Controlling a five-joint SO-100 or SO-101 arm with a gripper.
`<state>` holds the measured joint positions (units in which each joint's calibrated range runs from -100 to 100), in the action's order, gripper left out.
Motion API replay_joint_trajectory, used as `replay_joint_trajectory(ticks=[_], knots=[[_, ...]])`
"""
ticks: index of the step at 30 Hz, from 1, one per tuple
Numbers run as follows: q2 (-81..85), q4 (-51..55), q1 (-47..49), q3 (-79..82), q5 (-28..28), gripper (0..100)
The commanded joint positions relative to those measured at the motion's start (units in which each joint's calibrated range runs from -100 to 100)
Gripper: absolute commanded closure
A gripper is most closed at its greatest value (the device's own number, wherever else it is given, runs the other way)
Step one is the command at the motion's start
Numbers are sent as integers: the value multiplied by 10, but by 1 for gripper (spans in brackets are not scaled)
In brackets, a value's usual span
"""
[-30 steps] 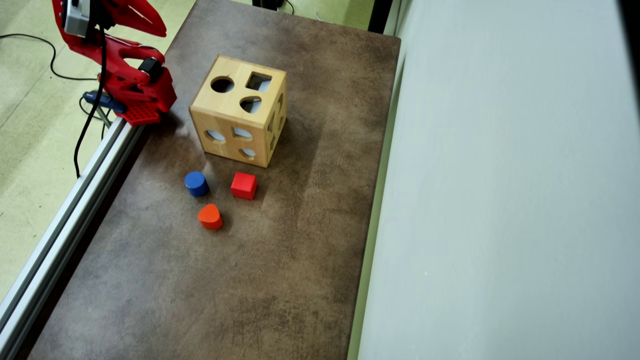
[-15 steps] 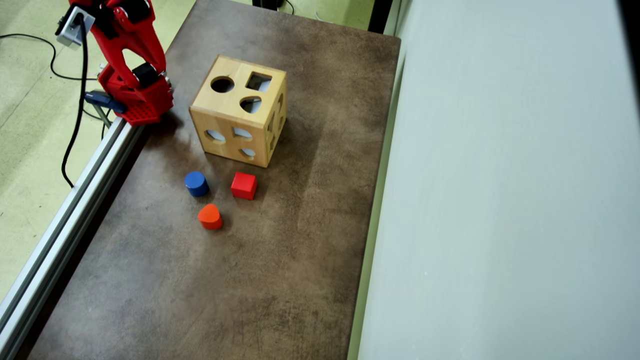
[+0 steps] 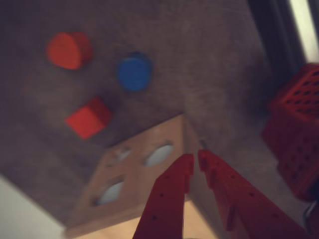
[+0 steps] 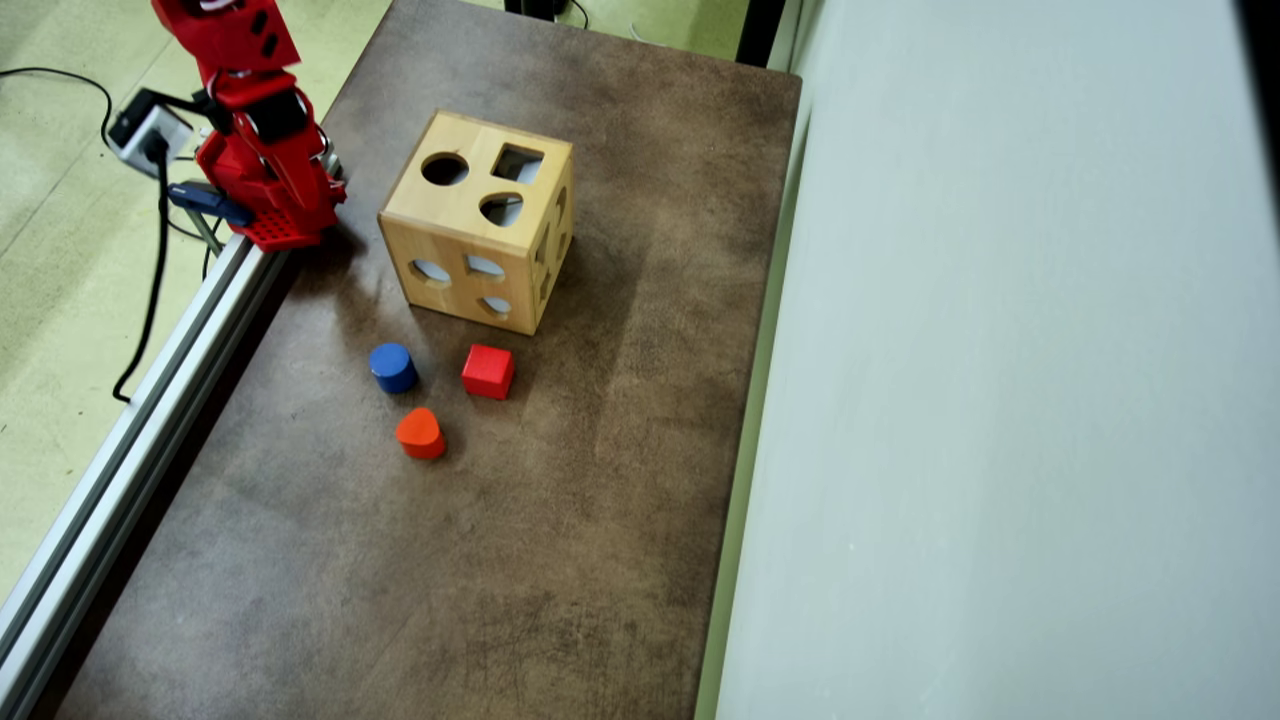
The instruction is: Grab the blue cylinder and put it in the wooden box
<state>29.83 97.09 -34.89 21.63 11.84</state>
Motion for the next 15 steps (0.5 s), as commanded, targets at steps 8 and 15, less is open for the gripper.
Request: replay_joint_trajectory(ticks=[8, 15], knots=[[-9, -120, -5, 125, 69, 97], [-10, -231, -5, 206, 70, 97]])
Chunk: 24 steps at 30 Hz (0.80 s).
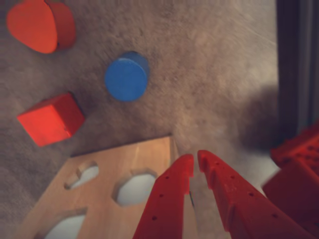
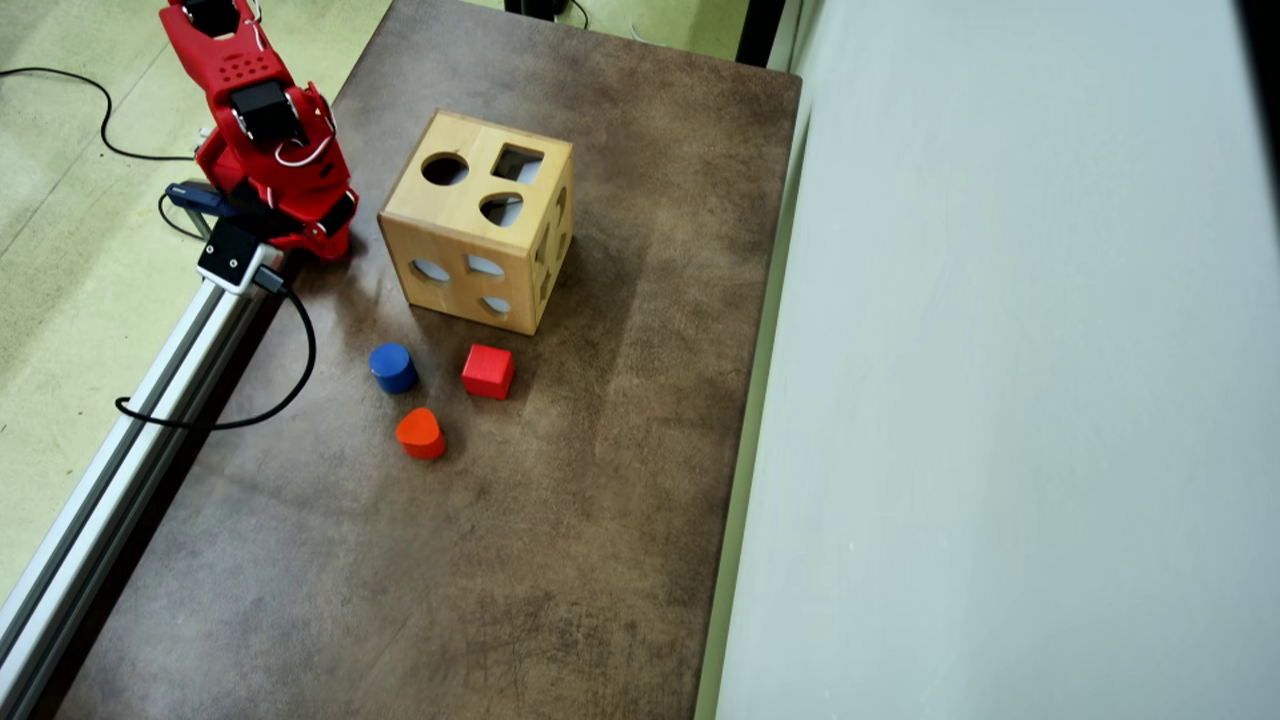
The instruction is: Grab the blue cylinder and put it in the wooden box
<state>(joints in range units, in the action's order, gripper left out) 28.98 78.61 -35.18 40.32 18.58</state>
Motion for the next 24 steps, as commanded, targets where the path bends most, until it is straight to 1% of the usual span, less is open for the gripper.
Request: replay_joint_trajectory(ticks=[1, 5, 13, 24], knots=[[-3, -62, -2, 28, 3, 97], [-30, -118, -2, 53, 3, 97], [-111, -199, -2, 50, 3, 97], [-123, -203, 3, 47, 8, 96]])
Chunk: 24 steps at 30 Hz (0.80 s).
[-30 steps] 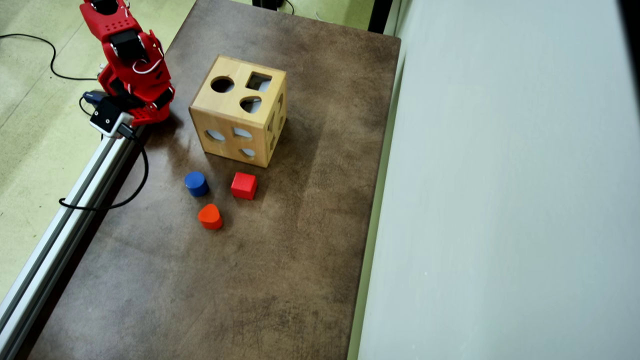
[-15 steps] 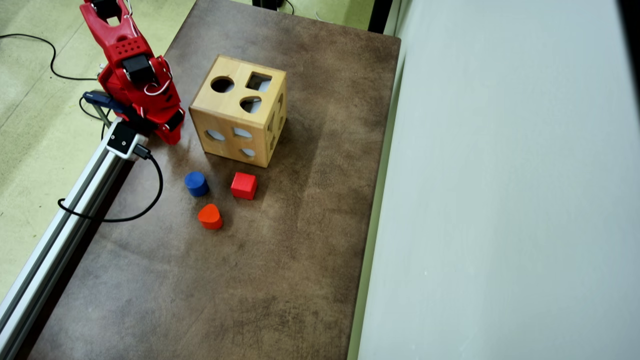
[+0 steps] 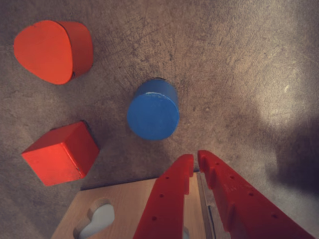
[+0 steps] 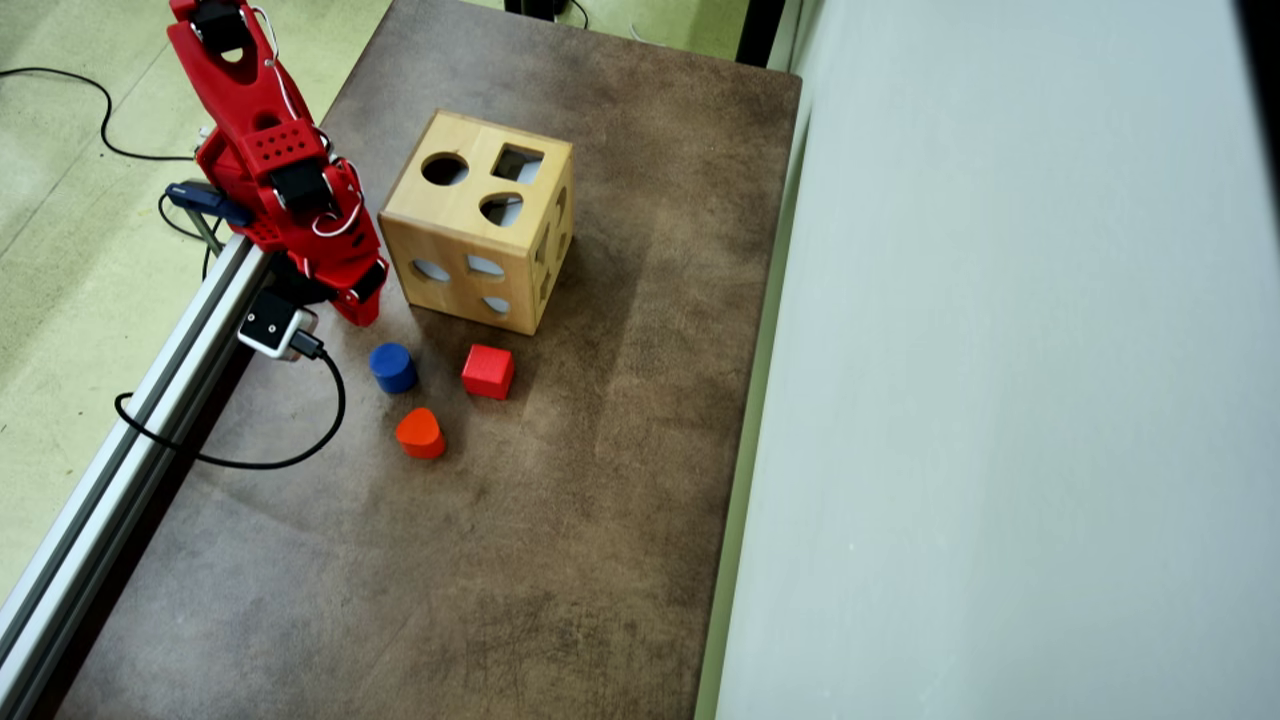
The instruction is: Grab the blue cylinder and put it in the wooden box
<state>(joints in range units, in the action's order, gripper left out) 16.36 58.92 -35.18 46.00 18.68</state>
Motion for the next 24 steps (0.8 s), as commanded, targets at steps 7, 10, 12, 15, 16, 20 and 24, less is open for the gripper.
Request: replay_joint_trajectory(ticks=[7, 10, 12, 15, 16, 20, 24], knots=[[3, -5, -6, -7, 54, 87], [3, -7, -9, -7, 53, 80], [3, -7, -9, -6, 52, 76], [0, -7, -9, -3, 54, 72], [-5, -7, -9, -5, 52, 72], [-58, -8, -9, -12, 51, 71], [-88, -8, -9, -23, 51, 71]])
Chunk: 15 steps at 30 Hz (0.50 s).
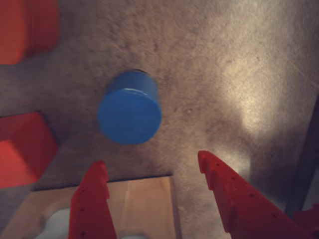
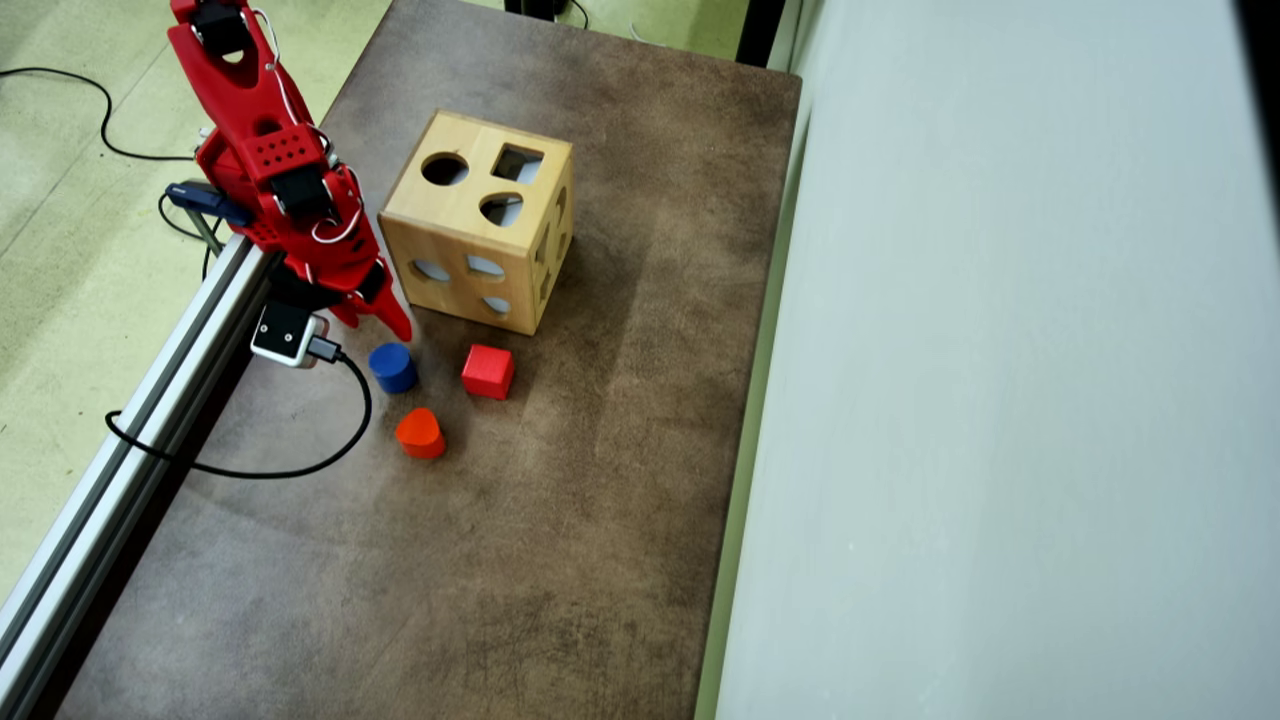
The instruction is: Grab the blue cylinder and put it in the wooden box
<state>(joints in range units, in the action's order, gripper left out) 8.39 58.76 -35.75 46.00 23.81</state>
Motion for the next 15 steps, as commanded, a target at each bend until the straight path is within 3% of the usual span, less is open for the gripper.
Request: replay_joint_trajectory(ticks=[1, 15], knots=[[-10, -7, -4, -29, 0, 71], [-115, -7, -4, -130, -16, 71]])
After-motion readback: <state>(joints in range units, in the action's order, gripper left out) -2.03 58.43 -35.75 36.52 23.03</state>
